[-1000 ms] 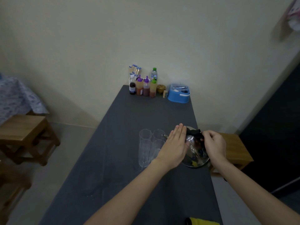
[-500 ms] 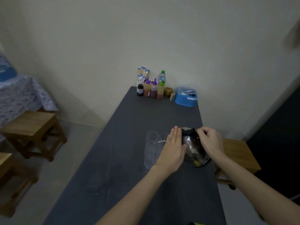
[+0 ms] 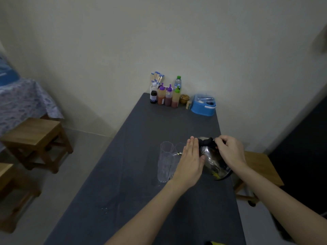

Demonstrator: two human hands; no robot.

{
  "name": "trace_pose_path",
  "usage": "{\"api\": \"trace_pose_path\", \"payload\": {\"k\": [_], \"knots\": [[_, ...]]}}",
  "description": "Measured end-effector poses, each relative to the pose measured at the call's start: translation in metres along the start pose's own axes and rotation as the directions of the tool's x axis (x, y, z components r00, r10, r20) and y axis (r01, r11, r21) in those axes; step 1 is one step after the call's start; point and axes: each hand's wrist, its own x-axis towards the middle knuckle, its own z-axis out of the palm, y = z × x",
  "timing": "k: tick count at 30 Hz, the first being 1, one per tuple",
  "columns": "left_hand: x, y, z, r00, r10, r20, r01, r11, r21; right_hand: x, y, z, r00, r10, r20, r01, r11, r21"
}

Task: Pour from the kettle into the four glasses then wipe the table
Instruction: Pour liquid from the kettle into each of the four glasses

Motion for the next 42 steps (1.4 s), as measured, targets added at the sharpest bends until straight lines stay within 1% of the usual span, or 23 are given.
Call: {"api": "trace_pose_path", "payload": {"k": [6,13,31,42], "knots": [[0.0,0.002,0.0,1.0,-0.005,-0.008,0.005,1.0,-0.017,0.0,-0.001,-0.001,1.0,-0.015,0.012,0.015,1.0,-0.015],[-0.002,0.002,0.0,1.0,0.006,-0.023,-0.007,0.999,-0.034,0.0,-0.001,-0.001,1.0,-0.011,0.009,0.012,0.997,-0.081],[-0.002,0.005,-0.003,0.997,0.007,-0.072,-0.01,0.999,-0.036,0.003,-0.011,-0.004,0.998,-0.068,0.007,0.068,0.988,-0.14],[0.001,0.003,-0.005,0.996,-0.001,-0.086,-0.005,0.998,-0.067,0.005,-0.017,-0.005,0.996,-0.083,0.014,0.084,0.989,-0.123]]}}
